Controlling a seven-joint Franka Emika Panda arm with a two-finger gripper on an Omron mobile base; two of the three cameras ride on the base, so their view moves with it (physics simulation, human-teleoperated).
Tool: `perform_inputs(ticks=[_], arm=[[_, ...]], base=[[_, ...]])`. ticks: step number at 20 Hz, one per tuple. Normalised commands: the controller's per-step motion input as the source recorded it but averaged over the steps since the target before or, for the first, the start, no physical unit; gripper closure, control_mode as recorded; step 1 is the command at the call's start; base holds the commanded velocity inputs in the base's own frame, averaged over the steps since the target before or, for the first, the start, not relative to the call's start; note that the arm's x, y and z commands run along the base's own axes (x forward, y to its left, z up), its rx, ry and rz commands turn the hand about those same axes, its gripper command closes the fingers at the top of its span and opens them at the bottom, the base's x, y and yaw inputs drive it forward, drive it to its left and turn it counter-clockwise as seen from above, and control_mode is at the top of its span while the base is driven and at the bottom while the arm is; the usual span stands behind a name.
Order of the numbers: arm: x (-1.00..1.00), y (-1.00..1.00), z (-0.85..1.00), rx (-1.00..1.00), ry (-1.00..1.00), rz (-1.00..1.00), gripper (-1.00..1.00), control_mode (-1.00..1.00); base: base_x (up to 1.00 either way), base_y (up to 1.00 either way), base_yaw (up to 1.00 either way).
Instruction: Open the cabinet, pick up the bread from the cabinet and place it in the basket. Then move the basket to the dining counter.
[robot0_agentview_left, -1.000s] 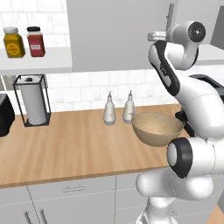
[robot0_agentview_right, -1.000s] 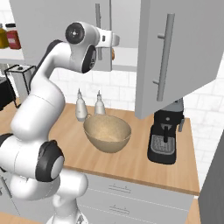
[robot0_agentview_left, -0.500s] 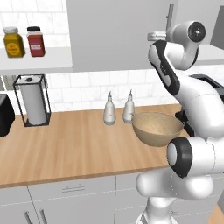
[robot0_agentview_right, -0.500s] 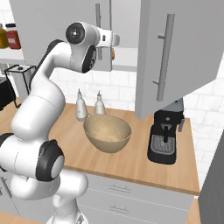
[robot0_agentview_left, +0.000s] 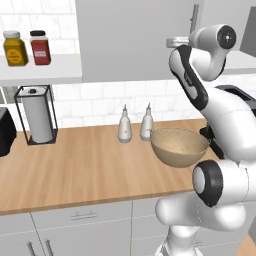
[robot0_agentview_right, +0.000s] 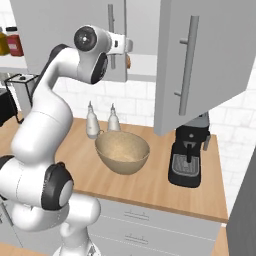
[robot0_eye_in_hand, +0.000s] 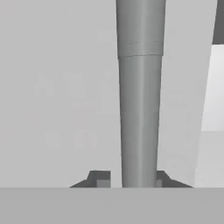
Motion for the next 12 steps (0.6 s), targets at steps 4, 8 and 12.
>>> perform_inputs(ticks=[4,8,12], arm=[[-0.29,0.93,0.0,0.0,0.0,0.1,1.0,-1.0],[-0.62,1.0,0.0,0.0,-0.01,0.03,1.0,-1.0],[-0.67,1.0,0.0,0.0,0.0,0.0,1.0,-1.0]], base=[[0.0,0.0,0.0],[0.0,0.0,0.0],[0.0,0.0,0.0]])
